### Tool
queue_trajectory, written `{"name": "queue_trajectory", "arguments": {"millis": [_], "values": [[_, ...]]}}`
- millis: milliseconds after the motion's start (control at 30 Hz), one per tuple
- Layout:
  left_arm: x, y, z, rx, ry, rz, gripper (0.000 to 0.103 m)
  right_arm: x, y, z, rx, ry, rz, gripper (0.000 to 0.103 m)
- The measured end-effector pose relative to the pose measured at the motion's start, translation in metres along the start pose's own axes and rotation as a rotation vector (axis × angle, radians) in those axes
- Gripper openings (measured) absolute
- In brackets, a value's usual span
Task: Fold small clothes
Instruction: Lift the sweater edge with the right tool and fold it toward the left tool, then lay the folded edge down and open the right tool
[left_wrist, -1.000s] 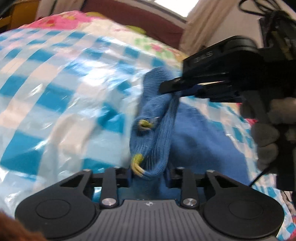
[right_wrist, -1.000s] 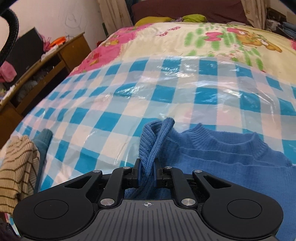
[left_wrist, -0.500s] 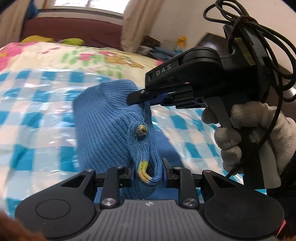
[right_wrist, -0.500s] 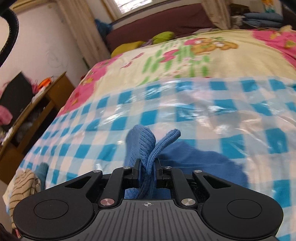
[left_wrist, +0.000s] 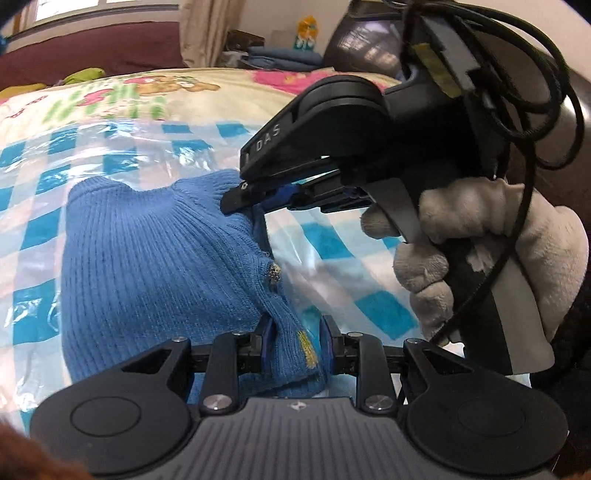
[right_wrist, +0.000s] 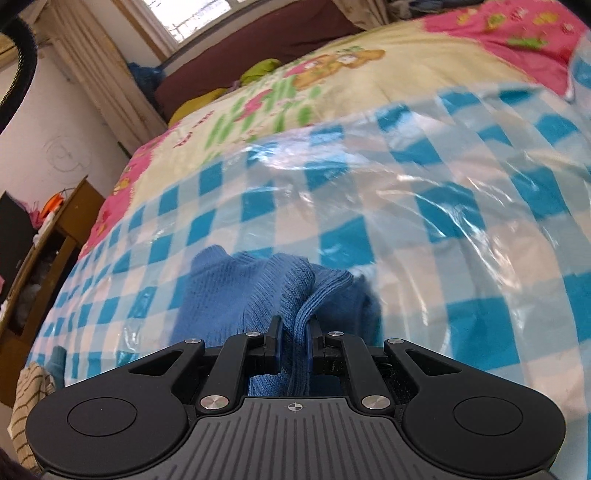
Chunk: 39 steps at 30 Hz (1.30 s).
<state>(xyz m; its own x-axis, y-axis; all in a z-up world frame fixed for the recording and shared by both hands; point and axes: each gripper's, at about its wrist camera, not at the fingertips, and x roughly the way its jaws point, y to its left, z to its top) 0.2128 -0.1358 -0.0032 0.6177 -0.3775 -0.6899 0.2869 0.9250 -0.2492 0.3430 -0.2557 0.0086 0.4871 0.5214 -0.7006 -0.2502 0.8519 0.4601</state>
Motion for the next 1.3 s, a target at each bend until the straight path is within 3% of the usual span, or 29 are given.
{"name": "queue_trajectory", "arguments": {"millis": [533,867,1033,1167,1300], "values": [[0.015,-0.003,-0.008,0.048,0.041,-0.020,0.031,0.009,-0.025,-0.015,0.065,0.018,-0.041,0.014],[-0.029,0.026,-0.012,0.020,0.044,-0.086,0.038,-0.031,-0.017,-0.019,0.010,-0.053,-0.075,0.018],[-0.046,0.039,-0.016,0.040,0.014,-0.046,0.041,-0.056,0.007,-0.031,-0.055,-0.078,0.013,0.018],[-0.042,0.057,-0.012,-0.009,0.007,0.013,0.041,-0.049,0.032,-0.044,-0.125,-0.036,0.073,0.018],[-0.048,0.074,-0.016,-0.036,-0.013,0.069,0.041,-0.043,0.037,-0.057,-0.157,0.007,0.072,0.018]]}}
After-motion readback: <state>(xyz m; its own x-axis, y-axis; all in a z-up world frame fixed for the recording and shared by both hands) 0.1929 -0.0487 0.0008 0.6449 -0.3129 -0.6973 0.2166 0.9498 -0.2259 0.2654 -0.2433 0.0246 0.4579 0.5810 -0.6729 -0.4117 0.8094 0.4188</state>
